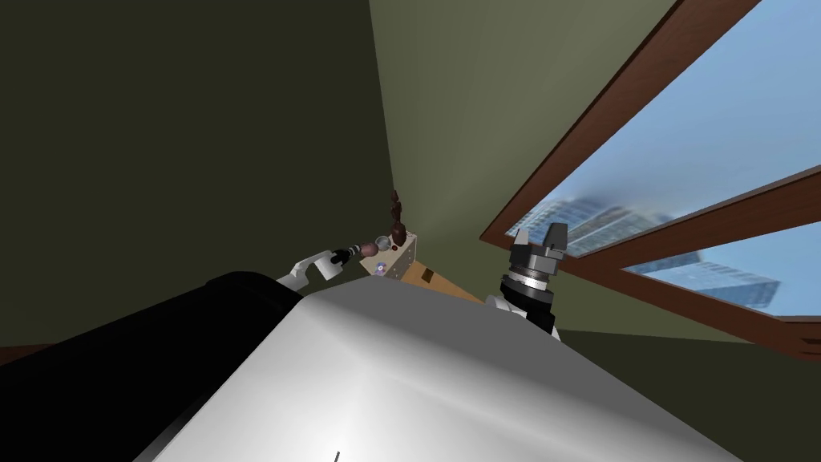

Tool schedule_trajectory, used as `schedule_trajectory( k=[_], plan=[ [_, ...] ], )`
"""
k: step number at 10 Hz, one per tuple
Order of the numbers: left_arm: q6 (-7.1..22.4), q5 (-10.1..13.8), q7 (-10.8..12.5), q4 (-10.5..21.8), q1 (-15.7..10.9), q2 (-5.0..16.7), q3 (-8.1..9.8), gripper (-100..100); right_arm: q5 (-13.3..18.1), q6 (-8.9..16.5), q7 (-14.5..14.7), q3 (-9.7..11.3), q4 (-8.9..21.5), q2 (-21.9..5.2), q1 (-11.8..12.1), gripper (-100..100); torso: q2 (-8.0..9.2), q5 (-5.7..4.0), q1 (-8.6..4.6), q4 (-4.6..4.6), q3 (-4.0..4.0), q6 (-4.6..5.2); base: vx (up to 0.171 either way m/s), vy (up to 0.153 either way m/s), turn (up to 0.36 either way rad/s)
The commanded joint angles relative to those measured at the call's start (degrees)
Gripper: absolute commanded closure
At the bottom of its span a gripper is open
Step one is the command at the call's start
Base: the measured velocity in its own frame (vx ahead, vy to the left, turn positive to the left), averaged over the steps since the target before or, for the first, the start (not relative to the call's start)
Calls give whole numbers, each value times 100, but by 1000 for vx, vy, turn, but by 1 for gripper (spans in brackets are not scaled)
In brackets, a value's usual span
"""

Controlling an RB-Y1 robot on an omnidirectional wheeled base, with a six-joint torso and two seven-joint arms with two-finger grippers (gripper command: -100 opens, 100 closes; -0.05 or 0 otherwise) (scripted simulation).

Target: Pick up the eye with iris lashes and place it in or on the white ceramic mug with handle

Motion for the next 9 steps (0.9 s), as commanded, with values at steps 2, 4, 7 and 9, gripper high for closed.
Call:
schedule_trajectory(
  k=[2, 4, 7, 9],
  plan=[
    [126, 90, 24, -231, 25, 297, 113, 100, 0, 0, 0, 0, 0, 0, 0, 0, 2, -2, 1, 2, 2, 0, 12, 7, 2],
    [332, 114, 131, -471, 111, 413, 171, 100, 0, 0, 0, 0, 0, 0, 0, 0, -6, -5, 2, 5, 0, 9, 43, 32, -93],
    [684, 120, 338, -815, 250, 494, 223, 100, 0, 0, 0, 0, 0, 0, 1, 0, -24, -13, -14, 5, -9, 12, 80, 12, -141],
    [900, 108, 478, -1000, 332, 493, 241, 100, 0, 0, 0, 0, 0, 0, 1, 0, -20, -18, -19, 8, -5, 12, 74, 17, -140]
  ],
)
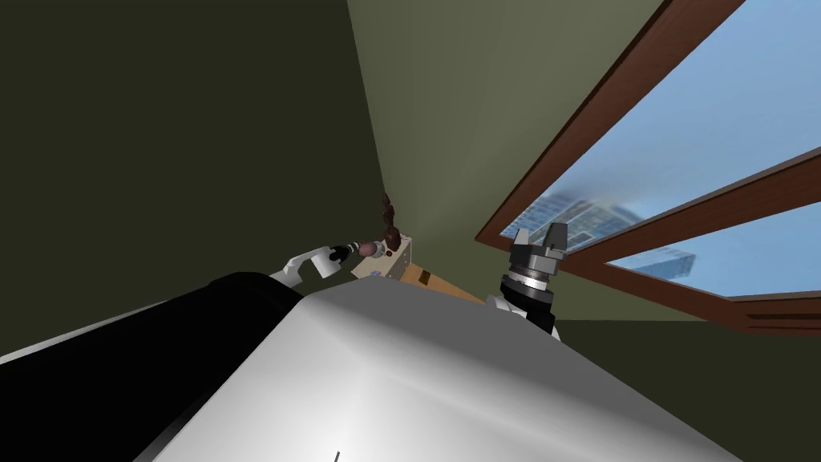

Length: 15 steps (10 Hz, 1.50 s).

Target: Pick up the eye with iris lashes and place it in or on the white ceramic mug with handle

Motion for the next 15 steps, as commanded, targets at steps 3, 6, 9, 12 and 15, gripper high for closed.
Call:
schedule_trajectory(
  k=[3, 6, 9, 12, 15],
  plan=[
    [234, -10, 160, -192, 90, -8, 21, 100, 0, 0, 0, 0, 0, 0, 0, 0, 1, -6, -3, 3, 2, -2, 68, 21, -131],
    [250, -11, 175, -201, 89, -8, 21, -100, 0, 0, 0, 0, 0, 0, 0, 0, 41, -10, -13, 13, 26, -11, 3, 1, 0],
    [250, -11, 175, -201, 89, -8, 21, 0, 0, 0, 0, 0, 0, 0, 0, 0, 46, -10, -14, 14, 29, -11, 0, 0, 0],
    [343, 363, 278, -279, 167, 286, 177, -100, 0, 0, 0, 0, 0, 0, -1, 0, 54, -9, -6, 16, 33, -11, -22, 22, -71],
    [437, 737, 381, -356, 245, 580, 332, -100, 0, 0, 0, 0, 0, 0, -1, 0, 55, -8, -4, 16, 34, -11, -27, 25, -75]
  ],
)
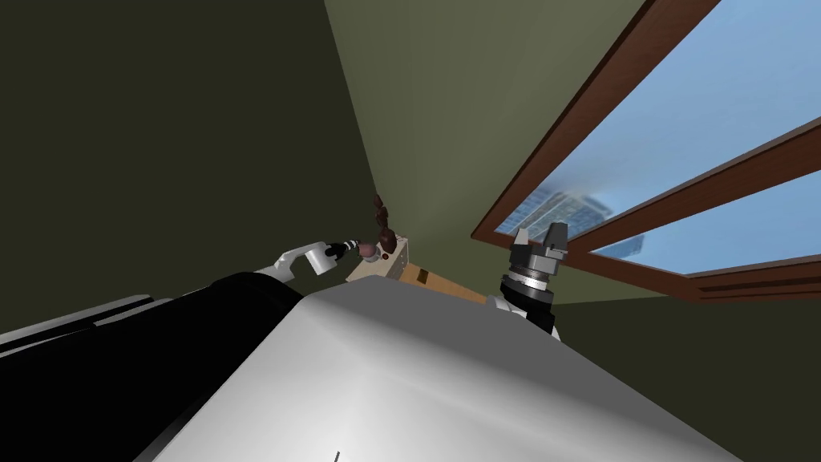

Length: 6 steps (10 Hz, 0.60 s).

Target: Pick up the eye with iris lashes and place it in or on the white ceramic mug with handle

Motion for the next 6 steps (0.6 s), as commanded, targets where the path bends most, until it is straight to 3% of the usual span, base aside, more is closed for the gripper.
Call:
schedule_trajectory(
  k=[1, 2, 3, 4, 6],
  plan=[
    [44, 162, 44, -30, 29, 126, 64, -100, 0, 0, 0, 0, 0, 0, 0, 0, 0, 0, 0, 0, 0, 0, -27, 16, -55],
    [67, 255, 70, -49, 49, 199, 103, -100, 0, 0, 0, 0, 0, 0, 0, 0, 0, 0, -1, 0, 0, 0, -23, 19, -51],
    [45, 197, 49, -30, 36, 154, 78, -100, 0, 0, 0, 0, 0, 0, 0, 0, -1, 0, 0, 0, -1, 0, -9, 10, -10],
    [48, 208, 56, -33, 40, 163, 85, 0, 0, 0, 0, 0, 0, 0, 0, 0, -5, 0, -3, -1, -2, -1, 0, 0, 0],
    [48, 207, 55, -32, 39, 162, 84, 0, 0, 0, 0, 0, 0, 0, 1, 0, -9, -1, -7, -2, -5, -1, 0, 0, 0]
  ],
)
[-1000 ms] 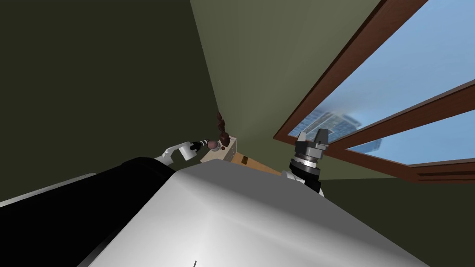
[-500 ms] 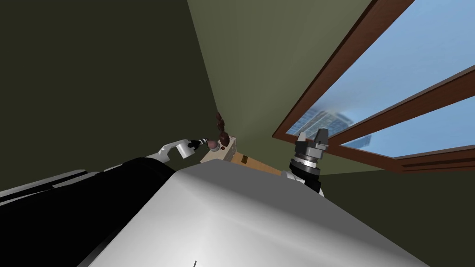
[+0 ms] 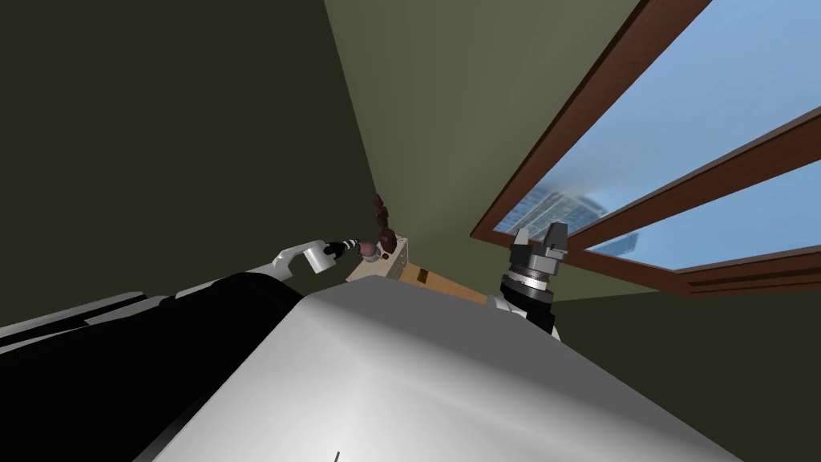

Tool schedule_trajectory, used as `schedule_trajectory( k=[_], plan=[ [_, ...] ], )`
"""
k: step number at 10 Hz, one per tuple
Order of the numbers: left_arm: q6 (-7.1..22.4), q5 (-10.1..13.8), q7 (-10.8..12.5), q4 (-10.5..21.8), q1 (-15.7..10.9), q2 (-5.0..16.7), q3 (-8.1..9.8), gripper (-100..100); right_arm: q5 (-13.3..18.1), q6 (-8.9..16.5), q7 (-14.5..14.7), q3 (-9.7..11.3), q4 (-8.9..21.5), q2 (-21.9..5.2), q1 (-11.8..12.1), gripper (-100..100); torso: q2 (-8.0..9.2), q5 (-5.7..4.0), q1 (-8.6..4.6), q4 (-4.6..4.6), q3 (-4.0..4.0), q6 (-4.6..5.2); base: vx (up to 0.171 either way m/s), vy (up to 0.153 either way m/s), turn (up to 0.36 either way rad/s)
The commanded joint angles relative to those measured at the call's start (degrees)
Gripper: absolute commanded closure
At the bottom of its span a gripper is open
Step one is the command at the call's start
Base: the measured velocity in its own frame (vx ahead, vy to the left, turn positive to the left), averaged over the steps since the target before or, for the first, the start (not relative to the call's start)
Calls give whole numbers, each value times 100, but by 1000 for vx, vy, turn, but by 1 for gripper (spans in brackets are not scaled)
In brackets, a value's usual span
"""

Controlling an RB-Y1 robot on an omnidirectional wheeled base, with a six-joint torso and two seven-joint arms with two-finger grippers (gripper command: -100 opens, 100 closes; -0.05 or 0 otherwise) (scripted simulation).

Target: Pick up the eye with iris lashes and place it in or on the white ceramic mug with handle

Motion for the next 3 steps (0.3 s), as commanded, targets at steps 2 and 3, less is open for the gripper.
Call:
schedule_trajectory(
  k=[2, 3],
  plan=[
    [0, 0, 0, 0, 0, 0, 0, 0, 0, 0, 0, 0, 0, 0, 0, 0, 0, 0, 0, 0, 0, 0, 0, 0, 0],
    [0, 0, 0, 0, 0, 0, 0, 0, 0, 0, 0, 0, 0, 0, 0, 0, 0, 0, 0, 0, 0, 0, 0, 0, 0]
  ],
)
